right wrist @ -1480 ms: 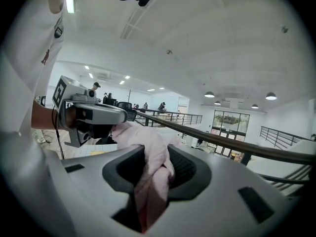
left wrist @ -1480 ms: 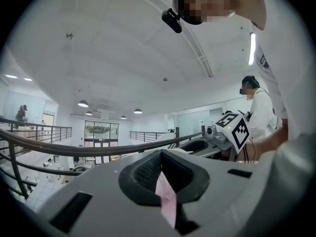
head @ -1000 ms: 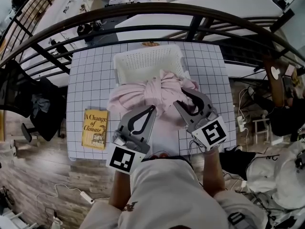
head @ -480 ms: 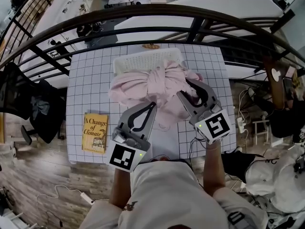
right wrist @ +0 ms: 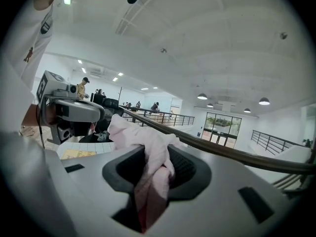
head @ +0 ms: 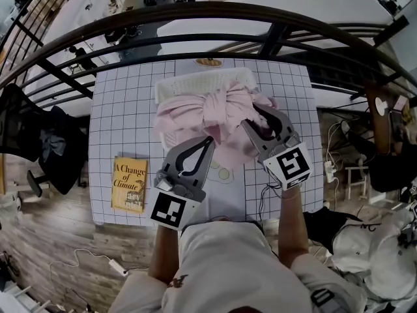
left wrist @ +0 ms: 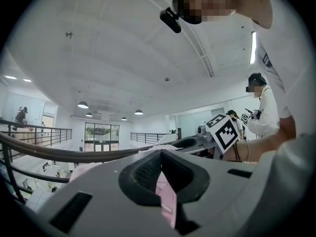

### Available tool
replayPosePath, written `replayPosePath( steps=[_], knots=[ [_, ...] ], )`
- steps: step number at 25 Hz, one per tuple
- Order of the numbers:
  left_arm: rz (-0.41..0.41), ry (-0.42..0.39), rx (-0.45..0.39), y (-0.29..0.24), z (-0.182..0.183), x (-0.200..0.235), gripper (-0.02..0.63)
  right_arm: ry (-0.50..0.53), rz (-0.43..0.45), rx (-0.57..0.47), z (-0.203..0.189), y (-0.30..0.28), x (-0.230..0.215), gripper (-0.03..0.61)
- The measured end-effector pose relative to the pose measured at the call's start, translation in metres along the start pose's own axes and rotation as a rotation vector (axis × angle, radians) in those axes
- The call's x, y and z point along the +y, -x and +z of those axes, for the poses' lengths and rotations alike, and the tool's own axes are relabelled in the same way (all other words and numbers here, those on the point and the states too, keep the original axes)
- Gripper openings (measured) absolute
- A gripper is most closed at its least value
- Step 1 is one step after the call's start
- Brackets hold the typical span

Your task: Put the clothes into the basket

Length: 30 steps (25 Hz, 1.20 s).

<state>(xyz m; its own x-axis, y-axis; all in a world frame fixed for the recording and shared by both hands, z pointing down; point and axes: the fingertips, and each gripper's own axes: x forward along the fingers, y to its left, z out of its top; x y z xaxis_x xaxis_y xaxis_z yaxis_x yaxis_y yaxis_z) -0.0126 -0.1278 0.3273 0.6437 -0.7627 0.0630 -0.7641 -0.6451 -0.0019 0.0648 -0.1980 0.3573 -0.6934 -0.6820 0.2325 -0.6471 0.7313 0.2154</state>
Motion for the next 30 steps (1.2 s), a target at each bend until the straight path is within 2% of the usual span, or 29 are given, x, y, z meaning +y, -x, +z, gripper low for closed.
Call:
replayPosePath(
  steps=[21, 30],
  knots=[
    [0.031, 0.079, 0.079, -0.035, -0.054, 0.048, 0.003, 0.043, 0.106, 0.19, -0.074, -0.069, -0.004, 0.14],
    [0.045, 0.101, 0.102, -0.045, -0.072, 0.063, 0.003, 0.112, 0.163, 0.302, -0.104, -0.094, 0.003, 0.14]
  ],
)
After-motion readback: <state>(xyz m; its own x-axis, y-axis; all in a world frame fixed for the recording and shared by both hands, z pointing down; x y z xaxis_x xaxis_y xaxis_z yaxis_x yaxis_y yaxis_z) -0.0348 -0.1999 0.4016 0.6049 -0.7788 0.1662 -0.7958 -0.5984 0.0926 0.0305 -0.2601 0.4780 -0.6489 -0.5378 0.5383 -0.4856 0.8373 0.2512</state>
